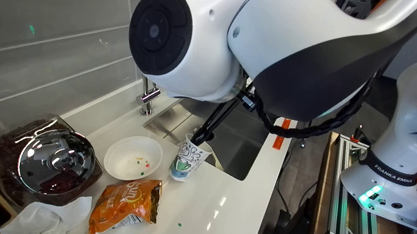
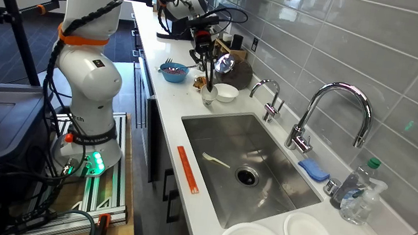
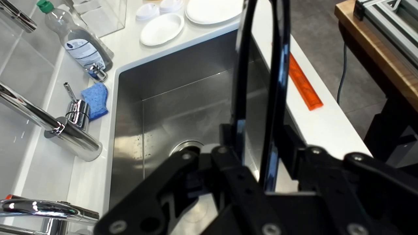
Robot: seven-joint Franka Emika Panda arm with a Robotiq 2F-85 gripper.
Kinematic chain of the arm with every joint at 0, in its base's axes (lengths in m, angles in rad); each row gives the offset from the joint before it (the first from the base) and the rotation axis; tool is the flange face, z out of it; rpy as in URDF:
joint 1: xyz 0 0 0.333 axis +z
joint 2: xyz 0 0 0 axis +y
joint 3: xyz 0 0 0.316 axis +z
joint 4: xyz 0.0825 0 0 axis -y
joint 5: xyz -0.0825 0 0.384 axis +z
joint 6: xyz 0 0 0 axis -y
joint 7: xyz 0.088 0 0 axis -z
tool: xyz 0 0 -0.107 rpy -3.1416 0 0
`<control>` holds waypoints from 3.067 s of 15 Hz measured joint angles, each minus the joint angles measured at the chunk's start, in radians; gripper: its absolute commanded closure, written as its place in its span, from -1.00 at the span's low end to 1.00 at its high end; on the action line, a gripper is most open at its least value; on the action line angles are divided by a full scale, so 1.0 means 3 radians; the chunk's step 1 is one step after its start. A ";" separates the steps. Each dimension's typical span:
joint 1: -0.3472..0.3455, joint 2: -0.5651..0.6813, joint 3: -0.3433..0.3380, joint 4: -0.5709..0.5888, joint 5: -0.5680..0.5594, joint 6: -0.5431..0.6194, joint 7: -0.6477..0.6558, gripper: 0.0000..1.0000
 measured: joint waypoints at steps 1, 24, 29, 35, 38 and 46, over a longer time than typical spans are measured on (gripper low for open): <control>0.0000 0.0000 0.0003 0.0001 0.0000 0.0002 0.0000 0.72; 0.0017 -0.0265 0.0158 0.0106 -0.0001 0.0172 0.0029 0.72; -0.0036 -0.0704 0.0156 -0.0274 0.0095 0.0710 0.0011 0.72; -0.0088 -0.1214 0.0082 -0.1007 0.0470 0.1517 -0.0021 0.72; -0.0088 -0.1418 0.0021 -0.1334 0.0687 0.1870 -0.0116 0.72; -0.0087 -0.1395 -0.0039 -0.1787 0.1115 0.2407 -0.0535 0.72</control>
